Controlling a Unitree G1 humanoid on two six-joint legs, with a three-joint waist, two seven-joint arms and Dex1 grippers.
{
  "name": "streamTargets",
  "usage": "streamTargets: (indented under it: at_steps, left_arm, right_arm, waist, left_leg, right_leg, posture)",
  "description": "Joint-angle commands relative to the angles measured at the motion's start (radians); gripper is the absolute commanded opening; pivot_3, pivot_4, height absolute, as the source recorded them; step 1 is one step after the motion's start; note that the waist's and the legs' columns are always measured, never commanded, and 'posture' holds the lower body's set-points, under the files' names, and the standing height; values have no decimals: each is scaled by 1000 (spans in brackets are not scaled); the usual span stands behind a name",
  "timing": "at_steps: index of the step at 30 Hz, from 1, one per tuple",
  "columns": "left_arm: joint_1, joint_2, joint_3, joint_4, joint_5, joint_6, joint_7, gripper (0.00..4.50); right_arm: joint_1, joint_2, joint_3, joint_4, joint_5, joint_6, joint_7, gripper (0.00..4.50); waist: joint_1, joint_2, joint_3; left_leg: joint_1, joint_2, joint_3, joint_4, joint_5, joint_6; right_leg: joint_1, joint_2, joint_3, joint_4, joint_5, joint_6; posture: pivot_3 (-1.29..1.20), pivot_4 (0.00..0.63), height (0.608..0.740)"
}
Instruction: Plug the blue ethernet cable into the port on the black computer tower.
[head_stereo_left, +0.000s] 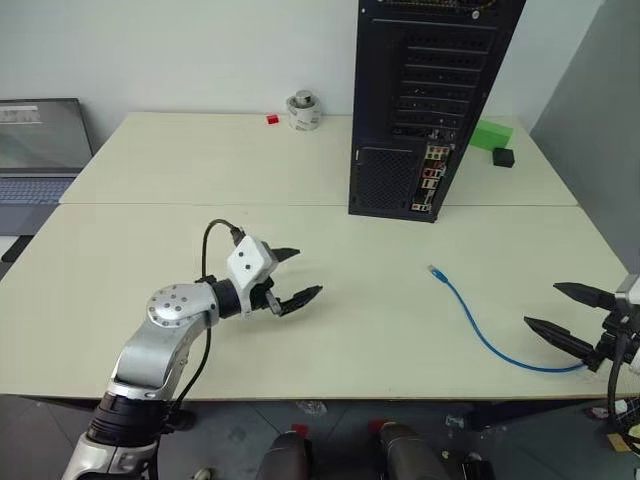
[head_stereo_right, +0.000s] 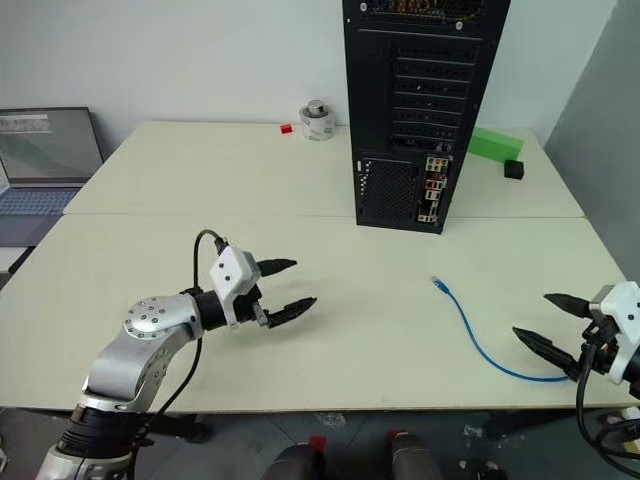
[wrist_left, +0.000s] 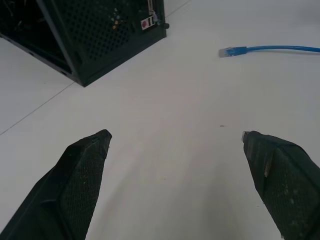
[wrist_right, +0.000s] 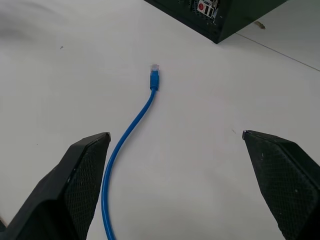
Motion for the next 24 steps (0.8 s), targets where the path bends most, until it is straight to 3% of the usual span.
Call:
streamTargets:
  at_steps: [1, 17, 24]
  left_arm:
    - [-6, 2, 6, -44, -14, -16, -10, 4491]
    - [-13, 2, -27, -80, -3, 4, 1, 4491]
    - [-41, -14, -57, -87, -13, -22, -27, 4491]
  right_arm:
    - [-3, -9, -36, -19, 2, -3, 11, 4500]
    - [28, 26, -32, -112, 19, 64, -33, 4500]
    - [42, 55, 14, -250, 39, 114, -86, 4500]
  waist:
    - [0, 0, 0]
    - [2, 0, 0]
    - [1, 0, 0]
  left_leg:
    - [0, 0, 0, 0, 0, 0]
    - [0, 0, 0, 0, 0, 0]
    - [0, 0, 0, 0, 0, 0]
  right_leg:
    - [0, 0, 0, 0, 0, 0]
    - [0, 0, 0, 0, 0, 0]
    - [0, 0, 0, 0, 0, 0]
  posture:
    - [0, 150, 740]
    - [0, 150, 740]
    - [0, 150, 740]
